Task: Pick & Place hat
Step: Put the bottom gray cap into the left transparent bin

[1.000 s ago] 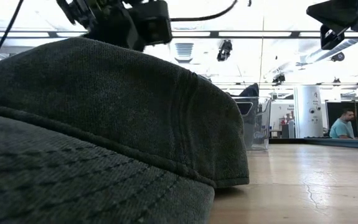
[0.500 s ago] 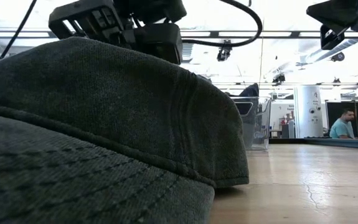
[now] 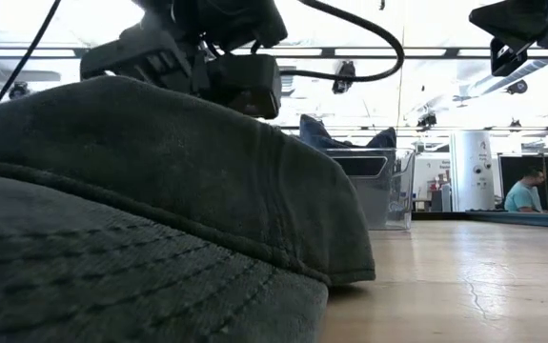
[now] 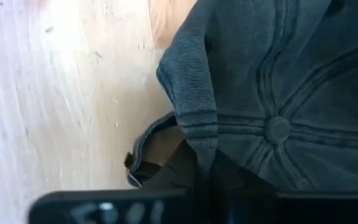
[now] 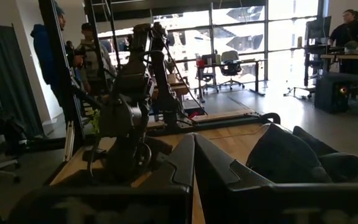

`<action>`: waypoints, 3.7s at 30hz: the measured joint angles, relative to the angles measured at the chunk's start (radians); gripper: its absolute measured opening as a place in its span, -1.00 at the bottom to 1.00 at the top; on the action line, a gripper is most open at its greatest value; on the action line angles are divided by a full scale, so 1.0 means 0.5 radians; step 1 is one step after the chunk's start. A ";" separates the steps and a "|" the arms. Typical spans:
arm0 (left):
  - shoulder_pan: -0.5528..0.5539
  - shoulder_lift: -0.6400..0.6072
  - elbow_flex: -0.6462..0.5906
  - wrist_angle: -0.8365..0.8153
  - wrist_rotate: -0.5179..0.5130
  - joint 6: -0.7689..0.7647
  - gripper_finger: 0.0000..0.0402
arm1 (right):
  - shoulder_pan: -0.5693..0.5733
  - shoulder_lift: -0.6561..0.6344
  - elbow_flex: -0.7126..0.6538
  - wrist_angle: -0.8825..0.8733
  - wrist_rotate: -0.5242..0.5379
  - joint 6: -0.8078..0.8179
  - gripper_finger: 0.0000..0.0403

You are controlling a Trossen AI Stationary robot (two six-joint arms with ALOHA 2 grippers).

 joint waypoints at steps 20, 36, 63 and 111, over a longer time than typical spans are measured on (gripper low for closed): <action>0.000 -0.423 0.639 -0.646 -0.103 -0.155 -0.99 | 0.000 0.002 0.000 -0.002 0.000 0.000 -0.96; -0.004 -0.437 1.324 -1.290 -0.304 0.025 -1.00 | 0.000 0.000 0.000 -0.002 0.000 -0.007 -0.96; 0.324 -0.439 1.580 -1.830 -1.811 0.665 -1.00 | 0.001 0.000 0.000 -0.001 0.000 -0.003 -0.96; 1.053 -0.751 0.835 -1.007 -1.182 1.075 -1.00 | 0.000 0.001 0.000 -0.001 0.000 0.000 -0.96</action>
